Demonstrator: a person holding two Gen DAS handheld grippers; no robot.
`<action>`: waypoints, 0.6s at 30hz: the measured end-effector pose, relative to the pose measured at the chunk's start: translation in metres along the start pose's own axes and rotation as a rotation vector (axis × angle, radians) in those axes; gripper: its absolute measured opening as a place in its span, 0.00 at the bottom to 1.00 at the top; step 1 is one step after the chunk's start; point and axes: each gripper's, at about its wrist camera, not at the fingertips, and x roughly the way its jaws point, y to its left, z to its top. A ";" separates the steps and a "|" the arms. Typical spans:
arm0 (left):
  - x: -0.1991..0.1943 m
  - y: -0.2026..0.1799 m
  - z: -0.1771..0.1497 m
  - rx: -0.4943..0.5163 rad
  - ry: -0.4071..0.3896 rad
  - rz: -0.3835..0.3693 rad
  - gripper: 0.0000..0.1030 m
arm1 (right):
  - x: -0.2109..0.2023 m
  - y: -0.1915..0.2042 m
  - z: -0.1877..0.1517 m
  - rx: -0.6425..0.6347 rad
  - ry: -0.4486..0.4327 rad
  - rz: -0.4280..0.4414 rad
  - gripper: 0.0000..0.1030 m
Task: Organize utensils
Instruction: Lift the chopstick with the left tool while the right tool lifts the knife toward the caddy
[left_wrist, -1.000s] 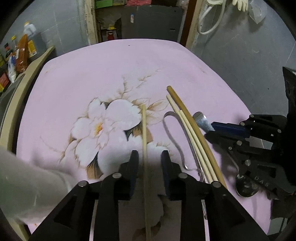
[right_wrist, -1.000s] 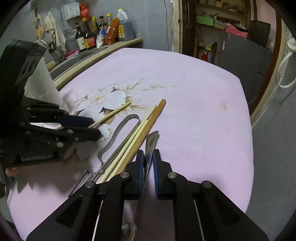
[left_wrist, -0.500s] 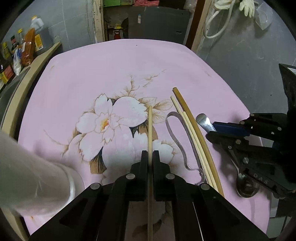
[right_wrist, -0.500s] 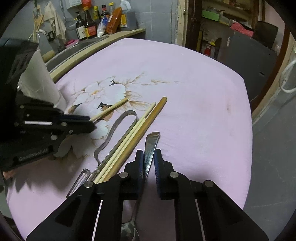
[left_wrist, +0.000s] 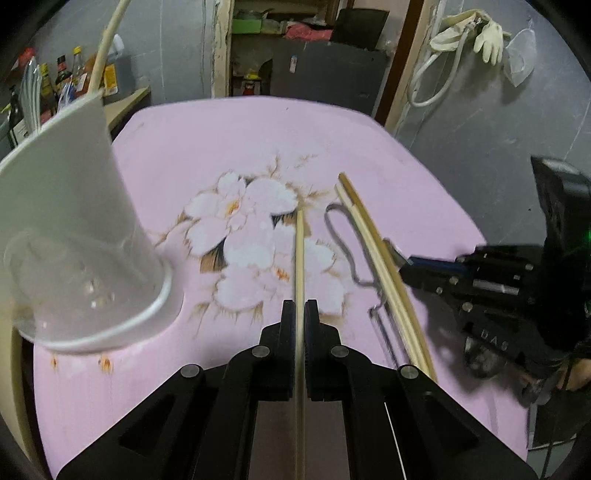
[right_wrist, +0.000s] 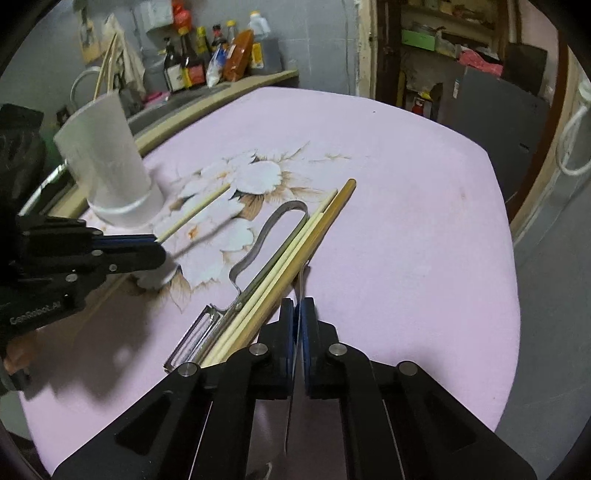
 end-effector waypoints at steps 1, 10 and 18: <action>0.002 0.000 -0.001 -0.007 0.009 -0.003 0.02 | 0.002 0.002 0.002 -0.011 0.022 -0.002 0.06; -0.006 0.007 -0.010 -0.028 -0.005 -0.025 0.02 | 0.007 0.006 0.007 -0.045 0.052 -0.036 0.05; -0.027 0.012 -0.024 -0.052 -0.106 -0.080 0.02 | -0.030 0.006 -0.027 0.057 -0.166 -0.036 0.00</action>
